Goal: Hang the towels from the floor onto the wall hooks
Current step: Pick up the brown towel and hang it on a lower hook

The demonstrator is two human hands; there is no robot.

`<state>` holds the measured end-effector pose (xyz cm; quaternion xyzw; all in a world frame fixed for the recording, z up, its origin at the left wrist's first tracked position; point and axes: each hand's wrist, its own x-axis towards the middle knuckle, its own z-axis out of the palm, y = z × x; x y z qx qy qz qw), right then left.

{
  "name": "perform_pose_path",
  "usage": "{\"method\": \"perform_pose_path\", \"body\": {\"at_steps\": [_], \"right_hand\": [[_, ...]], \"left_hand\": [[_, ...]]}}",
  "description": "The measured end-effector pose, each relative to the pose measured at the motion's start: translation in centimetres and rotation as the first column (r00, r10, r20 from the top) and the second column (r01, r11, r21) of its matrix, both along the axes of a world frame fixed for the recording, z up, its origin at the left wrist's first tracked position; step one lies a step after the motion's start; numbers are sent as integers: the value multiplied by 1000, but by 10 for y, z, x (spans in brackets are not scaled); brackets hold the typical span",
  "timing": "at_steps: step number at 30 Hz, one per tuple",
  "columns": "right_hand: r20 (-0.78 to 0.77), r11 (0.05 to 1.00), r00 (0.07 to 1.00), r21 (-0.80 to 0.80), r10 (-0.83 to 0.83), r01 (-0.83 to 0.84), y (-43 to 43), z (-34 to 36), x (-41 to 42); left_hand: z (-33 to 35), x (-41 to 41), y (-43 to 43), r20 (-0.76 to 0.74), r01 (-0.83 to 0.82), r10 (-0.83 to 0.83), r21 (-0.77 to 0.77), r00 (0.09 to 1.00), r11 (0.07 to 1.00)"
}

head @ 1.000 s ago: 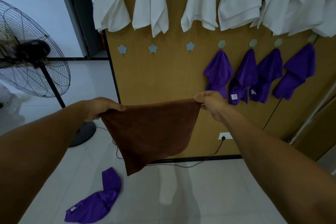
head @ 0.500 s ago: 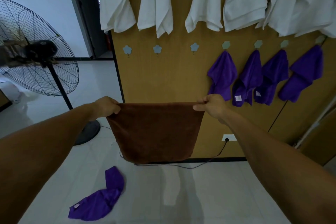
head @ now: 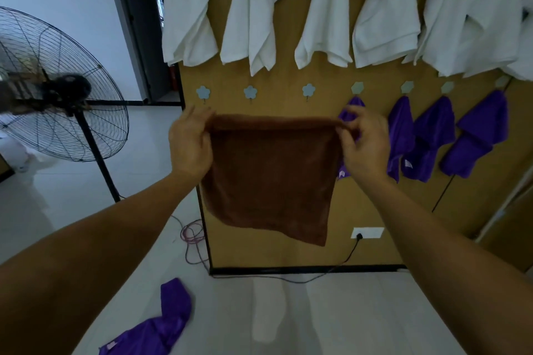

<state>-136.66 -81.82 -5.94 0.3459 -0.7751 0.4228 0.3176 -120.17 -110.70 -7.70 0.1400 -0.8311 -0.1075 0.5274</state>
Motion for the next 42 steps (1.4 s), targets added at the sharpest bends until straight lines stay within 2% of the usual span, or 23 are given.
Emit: {"method": "perform_pose_path", "body": {"at_steps": [1, 2, 3, 4, 5, 6, 8, 10, 12, 15, 18, 21, 23, 27, 28, 30, 31, 33, 36, 39, 42], "right_hand": [[66, 974, 994, 204, 86, -98, 4, -9, -1], [283, 855, 953, 461, 112, -237, 8, -23, 3], [522, 675, 853, 622, 20, -397, 13, -40, 7], [681, 595, 725, 628, -107, -502, 18, -54, 8], [759, 633, 629, 572, -168, -521, 22, -65, 5], [795, 720, 584, 500, -162, -481, 24, -70, 2], [804, 873, 587, 351, -96, -339, 24, -72, -4], [801, 947, 598, 221, -39, -234, 24, -71, -6], [801, 988, 597, 67, 29, -138, 25, -72, -7], [807, 991, 576, -118, 130, -58, 23, -70, -9], [829, 980, 523, -157, 196, -119, 13, -61, -11], [816, 971, 532, -146, 225, -188, 6, -51, -19], [791, 942, 552, -90, 265, -323, 5, -46, -24], [801, 790, 536, 137, 266, -597, 1, -42, -35], [799, 762, 539, 167, 267, -625, -2, -42, -38], [790, 773, 541, 141, 289, -618, -12, -44, -43], [778, 796, 553, 115, 300, -594, -19, -44, -46], [778, 821, 549, 77, 305, -565, -36, -46, -50], [788, 804, 521, 55, 329, -591, -69, -50, -57], [716, 812, 629, 153, 302, -564, -111, -55, -70], [667, 841, 681, 150, 302, -520, -157, -59, -81]], "left_hand": [[-13, 1, -7, 219, 35, -15, -88, 976, 996], [-28, 5, -12, 544, 105, -61, -49, 837, 993], [-47, 11, -14, 850, 96, -106, 65, 515, 993], [-65, 14, -15, 963, 44, -164, 158, 212, 986], [-79, 14, -17, 970, -12, -213, 216, 114, 976], [-86, 12, -17, 942, -68, -278, 295, 187, 953], [-81, 4, -13, 799, -143, -369, 484, 475, 863], [-68, -4, -4, 628, -116, -410, 626, 662, 771], [-59, -11, 5, 427, -38, -466, 768, 775, 639], [-50, -21, 21, 238, 26, -446, 860, 863, 509], [-44, -31, 36, 158, 55, -425, 892, 891, 448], [-36, -41, 45, 179, 43, -473, 906, 862, 422], [-32, -44, 47, 219, 46, -586, 914, 780, 403], [-26, -50, 42, 390, 93, -719, 842, 575, 532], [-23, -51, 41, 402, 80, -739, 850, 541, 521], [-20, -54, 35, 405, 55, -765, 867, 501, 495], [-20, -55, 31, 401, 52, -763, 869, 507, 491], [-23, -60, 22, 349, 60, -736, 883, 581, 466], [-30, -74, 1, 285, 89, -680, 884, 676, 459], [-39, -93, -27, 261, 93, -635, 879, 727, 468], [-44, -117, -59, 277, 111, -602, 843, 749, 526]]}}
